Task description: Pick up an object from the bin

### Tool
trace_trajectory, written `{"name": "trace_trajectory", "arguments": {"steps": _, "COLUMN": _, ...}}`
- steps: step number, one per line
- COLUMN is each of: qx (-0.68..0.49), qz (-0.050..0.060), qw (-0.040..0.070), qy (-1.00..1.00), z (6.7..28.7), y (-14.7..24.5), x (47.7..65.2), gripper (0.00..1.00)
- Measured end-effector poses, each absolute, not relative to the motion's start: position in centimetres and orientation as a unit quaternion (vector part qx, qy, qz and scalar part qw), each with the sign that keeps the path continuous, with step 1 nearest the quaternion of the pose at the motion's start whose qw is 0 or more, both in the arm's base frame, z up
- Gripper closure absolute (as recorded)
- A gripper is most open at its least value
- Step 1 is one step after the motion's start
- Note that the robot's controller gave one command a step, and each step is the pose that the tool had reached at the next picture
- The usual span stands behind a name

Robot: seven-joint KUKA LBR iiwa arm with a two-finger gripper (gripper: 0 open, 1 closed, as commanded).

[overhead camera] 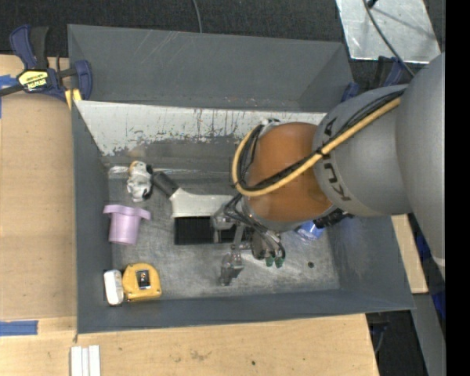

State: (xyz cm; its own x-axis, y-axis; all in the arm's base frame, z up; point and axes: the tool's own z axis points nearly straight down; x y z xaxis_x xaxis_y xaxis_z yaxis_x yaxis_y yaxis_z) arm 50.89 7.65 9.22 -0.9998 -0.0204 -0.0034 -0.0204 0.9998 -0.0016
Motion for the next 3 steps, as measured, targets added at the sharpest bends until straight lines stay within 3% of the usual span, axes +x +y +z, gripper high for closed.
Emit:
{"name": "trace_trajectory", "arguments": {"steps": 1, "qx": -0.003, "qz": -0.003, "qw": 0.013, "qy": 1.000, "z": 8.8, "y": 8.3, "x": 51.9, "gripper": 0.00}}
{"name": "trace_trajectory", "arguments": {"steps": 2, "qx": -0.007, "qz": 0.001, "qw": 0.008, "qy": 1.000, "z": 7.8, "y": 8.8, "x": 51.4, "gripper": 1.00}}
{"name": "trace_trajectory", "arguments": {"steps": 3, "qx": -0.008, "qz": 0.000, "qw": 0.002, "qy": 1.000, "z": 7.5, "y": 8.8, "x": 51.1, "gripper": 0.00}}
